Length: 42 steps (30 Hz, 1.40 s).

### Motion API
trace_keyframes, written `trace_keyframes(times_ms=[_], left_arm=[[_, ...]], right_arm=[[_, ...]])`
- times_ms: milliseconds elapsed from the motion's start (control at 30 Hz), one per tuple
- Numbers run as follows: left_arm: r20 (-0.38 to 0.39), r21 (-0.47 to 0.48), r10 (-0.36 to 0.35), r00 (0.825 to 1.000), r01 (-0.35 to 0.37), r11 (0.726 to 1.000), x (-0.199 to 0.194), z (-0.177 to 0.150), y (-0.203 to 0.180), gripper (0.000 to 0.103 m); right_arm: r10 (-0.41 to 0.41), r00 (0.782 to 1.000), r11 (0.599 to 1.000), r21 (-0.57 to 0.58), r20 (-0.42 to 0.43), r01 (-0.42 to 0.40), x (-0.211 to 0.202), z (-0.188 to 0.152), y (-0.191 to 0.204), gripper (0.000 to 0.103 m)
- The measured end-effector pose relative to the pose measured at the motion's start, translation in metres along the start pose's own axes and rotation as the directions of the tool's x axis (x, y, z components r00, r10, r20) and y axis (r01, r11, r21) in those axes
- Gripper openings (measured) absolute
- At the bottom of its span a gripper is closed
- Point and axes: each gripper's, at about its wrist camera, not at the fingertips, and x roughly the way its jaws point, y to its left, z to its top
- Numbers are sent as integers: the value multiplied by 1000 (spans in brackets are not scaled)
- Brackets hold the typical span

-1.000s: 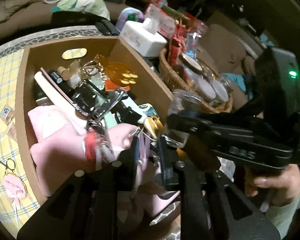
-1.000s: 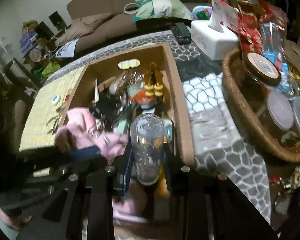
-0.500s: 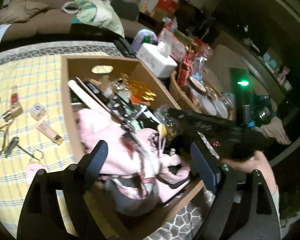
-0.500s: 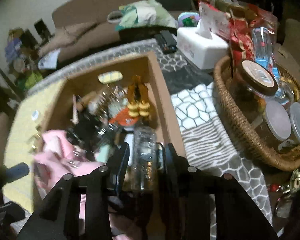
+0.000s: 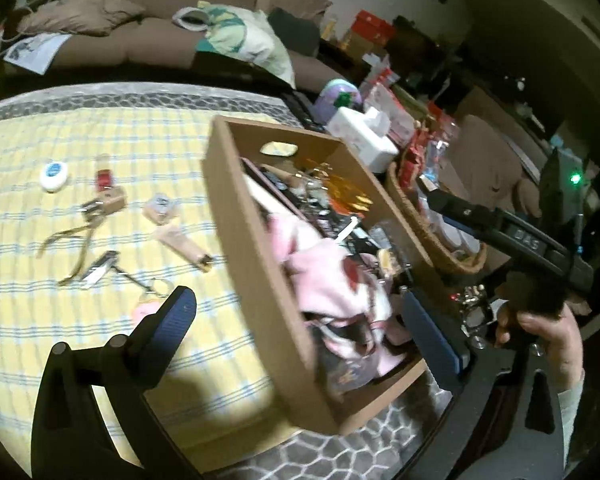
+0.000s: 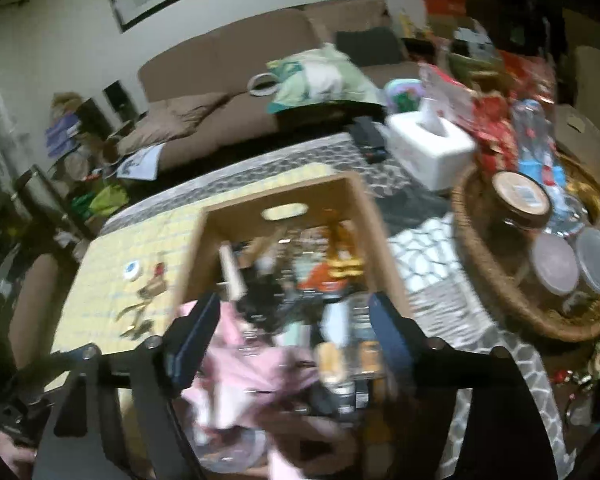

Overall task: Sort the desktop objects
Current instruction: 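Withdraw both tools from the box back over the bedspread, then grasp the pink Happy Birthday cake topper with the left tool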

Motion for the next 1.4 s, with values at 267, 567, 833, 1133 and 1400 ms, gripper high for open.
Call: trace_keyframes(times_ms=[267,567,833,1133,1400], left_arm=[[20,-26,133,991,-133,991,-39,-10,54,103],[-72,105,279,957,-271,957,0,-52,85,103],[-42,255,318,947,-297,920,58,-56,70,103],[-68,270,328,942,-299,915,100,-50,78,83],[-26,162,278,960,-270,949,80,-46,98,44]], right_arm=[[91,995,988,-125,-40,-95,18,-6,80,90],[165,983,966,-189,-81,-178,38,-15,148,92],[175,981,968,-166,-88,-187,50,-15,157,92],[153,982,973,-158,-113,-170,61,-13,149,92],[154,981,975,-145,-117,-171,64,-13,145,92]])
